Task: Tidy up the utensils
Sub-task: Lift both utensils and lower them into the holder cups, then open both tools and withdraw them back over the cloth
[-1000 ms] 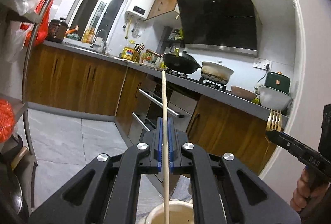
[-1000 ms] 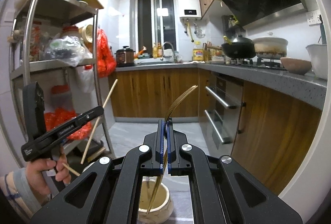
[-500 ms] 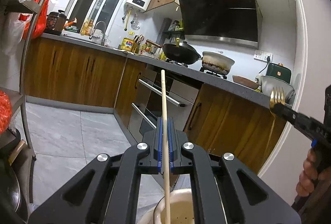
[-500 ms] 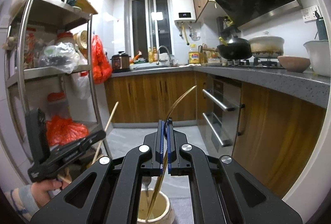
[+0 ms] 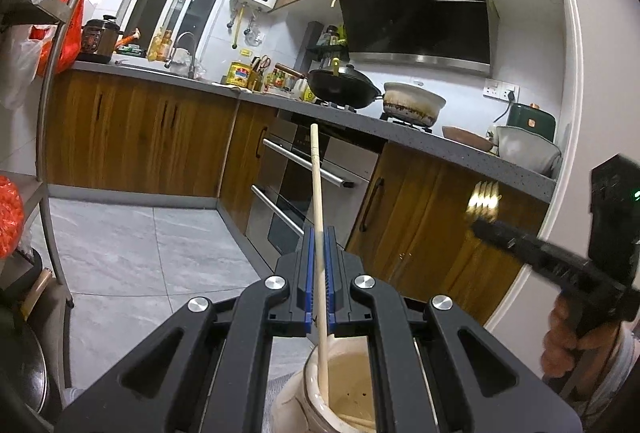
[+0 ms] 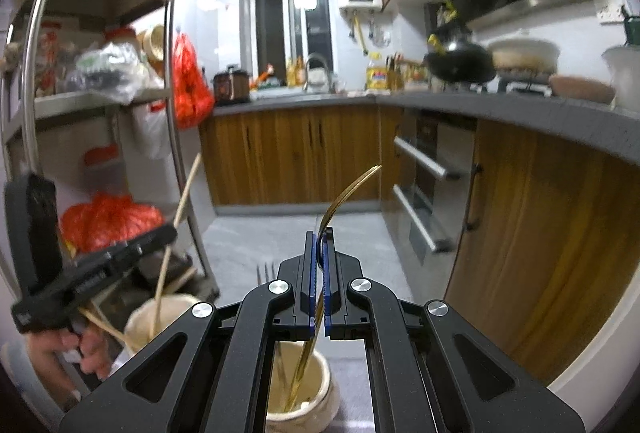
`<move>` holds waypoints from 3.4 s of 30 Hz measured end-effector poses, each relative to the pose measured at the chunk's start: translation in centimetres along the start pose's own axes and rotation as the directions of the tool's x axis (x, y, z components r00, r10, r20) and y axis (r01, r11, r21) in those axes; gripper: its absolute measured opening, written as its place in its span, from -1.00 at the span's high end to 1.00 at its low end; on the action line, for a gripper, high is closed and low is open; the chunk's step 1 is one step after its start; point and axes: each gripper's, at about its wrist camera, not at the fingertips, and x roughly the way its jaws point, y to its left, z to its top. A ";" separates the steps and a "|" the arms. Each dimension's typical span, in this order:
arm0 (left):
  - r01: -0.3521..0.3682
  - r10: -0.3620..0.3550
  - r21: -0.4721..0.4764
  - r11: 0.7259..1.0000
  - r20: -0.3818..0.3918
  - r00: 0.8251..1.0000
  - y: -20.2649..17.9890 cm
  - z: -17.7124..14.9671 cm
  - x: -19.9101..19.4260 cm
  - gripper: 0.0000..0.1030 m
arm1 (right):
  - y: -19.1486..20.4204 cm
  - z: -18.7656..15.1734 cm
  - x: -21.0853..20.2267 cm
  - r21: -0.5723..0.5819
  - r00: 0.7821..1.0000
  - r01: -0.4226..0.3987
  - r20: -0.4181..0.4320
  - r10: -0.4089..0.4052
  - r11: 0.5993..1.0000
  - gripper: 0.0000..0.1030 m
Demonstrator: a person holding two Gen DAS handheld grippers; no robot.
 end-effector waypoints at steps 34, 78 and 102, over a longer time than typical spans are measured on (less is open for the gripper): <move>-0.069 0.069 0.030 0.997 -0.021 0.997 -1.1 1.3 -2.9 0.24 | -1.3 -2.3 -0.1 0.051 0.994 -0.060 -0.089 0.064 0.997 -0.08; -0.323 0.347 0.141 0.936 -0.210 0.914 -13.4 -10.7 -9.5 -0.89 | -6.7 -12.2 -10.4 -0.015 0.970 0.035 -0.240 -0.038 0.999 -0.90; -0.406 0.475 0.249 0.879 -0.507 0.719 -17.7 -18.1 -2.8 -0.75 | -9.1 -13.5 -11.2 0.040 0.970 0.025 -0.243 -0.014 0.999 -0.90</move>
